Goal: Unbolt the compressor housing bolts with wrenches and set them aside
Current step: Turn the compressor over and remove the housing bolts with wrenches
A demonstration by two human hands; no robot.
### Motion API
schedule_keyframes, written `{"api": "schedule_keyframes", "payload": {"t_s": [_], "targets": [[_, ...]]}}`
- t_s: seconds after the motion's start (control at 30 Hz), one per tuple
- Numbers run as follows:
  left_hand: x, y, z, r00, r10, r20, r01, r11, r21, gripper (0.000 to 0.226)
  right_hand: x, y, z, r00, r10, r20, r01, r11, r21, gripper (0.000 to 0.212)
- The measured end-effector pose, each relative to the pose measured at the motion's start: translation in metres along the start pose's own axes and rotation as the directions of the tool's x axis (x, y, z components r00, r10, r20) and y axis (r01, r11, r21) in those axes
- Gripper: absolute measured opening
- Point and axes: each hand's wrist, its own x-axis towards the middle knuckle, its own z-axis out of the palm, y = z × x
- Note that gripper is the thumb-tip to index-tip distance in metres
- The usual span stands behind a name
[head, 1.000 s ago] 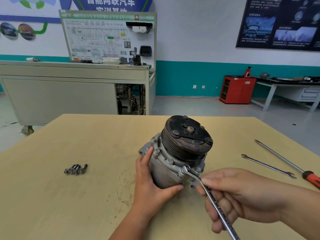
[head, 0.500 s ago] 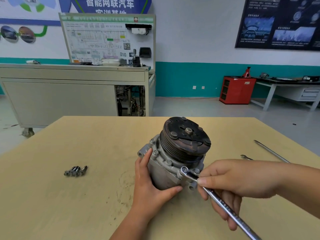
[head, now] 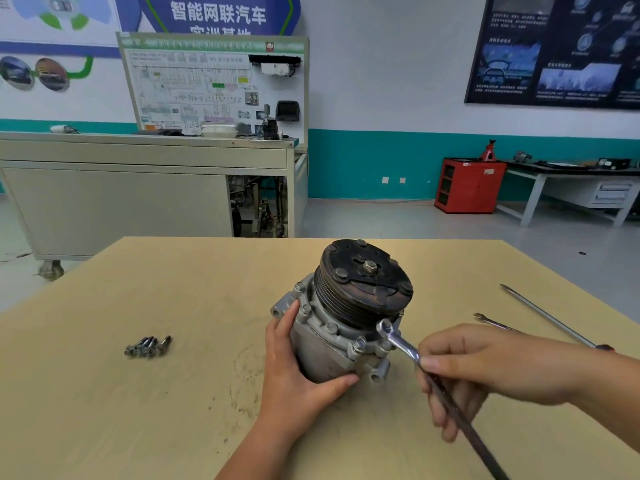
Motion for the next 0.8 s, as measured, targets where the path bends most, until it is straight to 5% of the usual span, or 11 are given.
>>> {"api": "schedule_keyframes", "payload": {"t_s": [0.2, 0.33, 0.53, 0.67, 0.73, 0.8], "targets": [[-0.001, -0.001, 0.000, 1.000, 0.004, -0.004, -0.004, 1.000, 0.005, 0.108, 0.004, -0.006, 0.037, 0.999, 0.032, -0.004, -0.028, 0.937, 0.347, 0.025], [-0.001, -0.002, 0.000, 1.000, 0.020, -0.008, -0.020, 1.000, 0.009, 0.109, 0.006, -0.007, 0.051, 1.000, 0.009, -0.020, -0.001, 0.920, 0.392, 0.025], [0.001, -0.003, -0.001, 1.000, 0.012, 0.001, -0.012, 1.000, 0.014, 0.109, 0.009, -0.020, 0.014, 0.994, 0.109, -0.020, -0.109, 0.994, -0.002, 0.027], [0.002, -0.002, -0.003, 1.000, 0.007, 0.019, -0.007, 1.000, 0.005, 0.108, 0.015, -0.023, -0.013, 0.948, -0.148, -0.282, -0.020, 0.856, -0.516, 0.024], [0.003, -0.003, -0.004, 0.999, 0.007, 0.031, -0.007, 1.000, 0.015, 0.108, 0.010, -0.019, -0.020, 0.949, -0.167, -0.267, 0.024, 0.884, -0.467, 0.019], [0.004, -0.005, -0.007, 0.999, 0.005, 0.046, -0.006, 1.000, 0.016, 0.108, 0.001, -0.011, -0.019, 0.987, -0.027, -0.160, -0.016, 0.964, -0.264, 0.019]]}}
